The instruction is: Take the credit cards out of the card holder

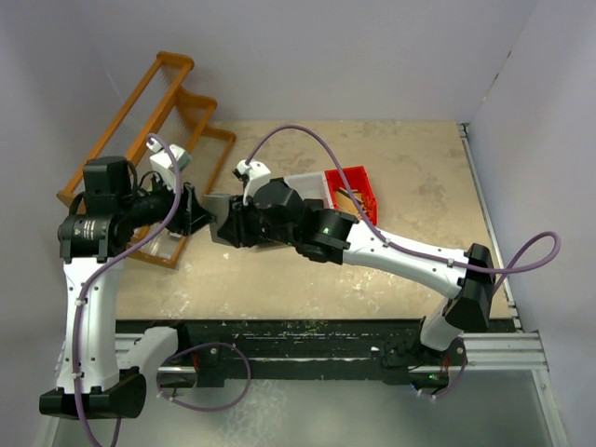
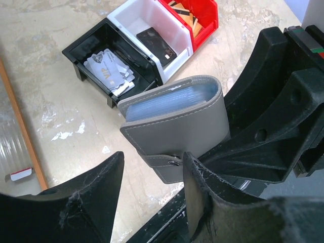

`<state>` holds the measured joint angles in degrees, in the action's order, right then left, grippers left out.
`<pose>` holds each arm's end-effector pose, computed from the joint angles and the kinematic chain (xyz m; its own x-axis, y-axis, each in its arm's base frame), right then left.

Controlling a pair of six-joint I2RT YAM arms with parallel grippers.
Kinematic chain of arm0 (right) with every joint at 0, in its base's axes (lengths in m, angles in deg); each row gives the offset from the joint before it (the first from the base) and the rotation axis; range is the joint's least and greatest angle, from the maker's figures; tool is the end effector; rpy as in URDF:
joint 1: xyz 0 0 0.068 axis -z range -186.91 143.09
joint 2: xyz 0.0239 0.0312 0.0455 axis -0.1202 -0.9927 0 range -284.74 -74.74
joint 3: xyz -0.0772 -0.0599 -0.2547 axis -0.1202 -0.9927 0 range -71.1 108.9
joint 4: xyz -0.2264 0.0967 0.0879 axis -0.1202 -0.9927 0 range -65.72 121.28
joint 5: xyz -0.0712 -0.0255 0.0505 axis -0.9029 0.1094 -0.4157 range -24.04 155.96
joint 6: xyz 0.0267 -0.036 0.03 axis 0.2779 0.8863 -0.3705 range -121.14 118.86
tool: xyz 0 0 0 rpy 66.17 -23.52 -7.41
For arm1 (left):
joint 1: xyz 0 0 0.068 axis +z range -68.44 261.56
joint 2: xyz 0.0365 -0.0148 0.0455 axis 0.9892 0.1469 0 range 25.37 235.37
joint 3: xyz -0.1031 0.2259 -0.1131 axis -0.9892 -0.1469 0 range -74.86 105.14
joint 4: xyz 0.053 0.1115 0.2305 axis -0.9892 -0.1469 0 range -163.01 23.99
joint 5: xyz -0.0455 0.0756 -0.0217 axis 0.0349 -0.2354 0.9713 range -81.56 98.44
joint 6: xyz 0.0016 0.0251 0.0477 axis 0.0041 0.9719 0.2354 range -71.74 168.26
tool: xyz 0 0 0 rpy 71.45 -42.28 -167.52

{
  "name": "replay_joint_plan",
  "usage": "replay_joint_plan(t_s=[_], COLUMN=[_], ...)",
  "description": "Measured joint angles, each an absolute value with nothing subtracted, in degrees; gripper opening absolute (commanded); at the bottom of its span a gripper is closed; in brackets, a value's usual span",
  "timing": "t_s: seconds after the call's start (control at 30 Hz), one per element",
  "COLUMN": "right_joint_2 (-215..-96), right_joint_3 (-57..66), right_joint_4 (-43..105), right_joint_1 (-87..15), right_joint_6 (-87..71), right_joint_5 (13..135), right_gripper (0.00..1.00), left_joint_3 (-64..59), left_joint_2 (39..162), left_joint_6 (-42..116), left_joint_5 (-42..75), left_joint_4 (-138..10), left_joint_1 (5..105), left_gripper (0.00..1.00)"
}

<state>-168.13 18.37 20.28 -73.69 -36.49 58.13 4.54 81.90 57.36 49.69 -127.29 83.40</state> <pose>0.1581 0.3562 0.3920 -0.5795 0.1029 -0.8085 -0.6416 0.5541 0.5304 0.1565 -0.0184 0.4216 -0.5353 0.1018 -0.8385 0.5842 0.7616 -0.2805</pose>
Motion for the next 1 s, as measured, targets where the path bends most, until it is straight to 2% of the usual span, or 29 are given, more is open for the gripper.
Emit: replay_joint_plan(t_s=[0.13,0.3,0.4,0.87,1.0], right_joint_2=[-168.21,-168.23,-168.23,-168.23,-168.56], right_joint_3=[19.05,19.57,19.99,19.99,19.99], right_joint_4=[19.73,19.34,18.92,17.85,17.76], right_joint_1=[-73.71,-73.76,-73.76,-73.97,-73.93], right_joint_6=[-36.49,-36.49,-36.49,-36.45,-36.41], right_joint_5=[58.02,58.0,57.97,57.54,56.82], right_gripper=[0.0,0.0,0.0,0.0,0.0], left_joint_3=[4.41,4.3,4.3,1.98,2.53], left_joint_2=[81.66,82.64,83.14,82.49,82.55], left_joint_6=[57.54,58.85,59.63,60.0,60.92], left_joint_5=[50.39,53.21,54.48,54.83,52.47], left_joint_4=[-127.11,-128.75,-129.34,-129.76,-130.48], left_joint_1=[83.4,83.42,83.73,83.73,83.34], left_gripper=[0.56,0.71,0.72,0.44,0.33])
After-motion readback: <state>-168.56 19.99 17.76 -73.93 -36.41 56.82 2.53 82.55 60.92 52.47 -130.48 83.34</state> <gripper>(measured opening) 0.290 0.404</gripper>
